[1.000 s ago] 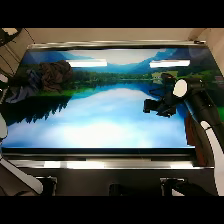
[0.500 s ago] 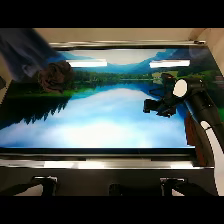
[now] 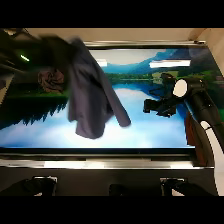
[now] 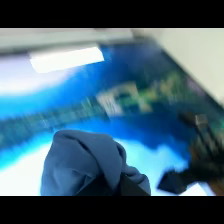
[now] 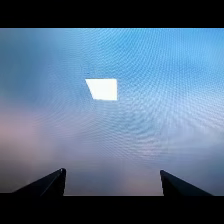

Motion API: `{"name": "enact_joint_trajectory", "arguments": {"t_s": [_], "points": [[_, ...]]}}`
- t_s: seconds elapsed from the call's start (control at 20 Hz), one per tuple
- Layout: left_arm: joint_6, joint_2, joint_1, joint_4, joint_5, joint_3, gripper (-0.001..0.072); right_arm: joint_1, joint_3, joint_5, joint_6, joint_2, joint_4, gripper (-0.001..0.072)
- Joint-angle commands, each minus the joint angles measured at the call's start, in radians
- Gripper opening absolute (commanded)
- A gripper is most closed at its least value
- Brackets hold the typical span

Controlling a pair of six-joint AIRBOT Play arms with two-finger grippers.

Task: Fold the shirts.

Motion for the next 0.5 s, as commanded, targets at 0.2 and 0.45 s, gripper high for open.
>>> {"name": "enact_joint_trajectory", "arguments": {"t_s": [0.2, 0.45], "points": [[0.191, -0.097, -0.188, 0.008, -0.046, -0.507, 0.0023, 0.001, 0.0, -0.011, 0.0, -0.001, 0.0, 0.0682], [0.2, -0.15, -0.061, 0.031, -0.046, -0.511, 0.0493, 0.001, 0.0, -0.025, 0.0, -0.001, 0.004, 0.0683]]}}
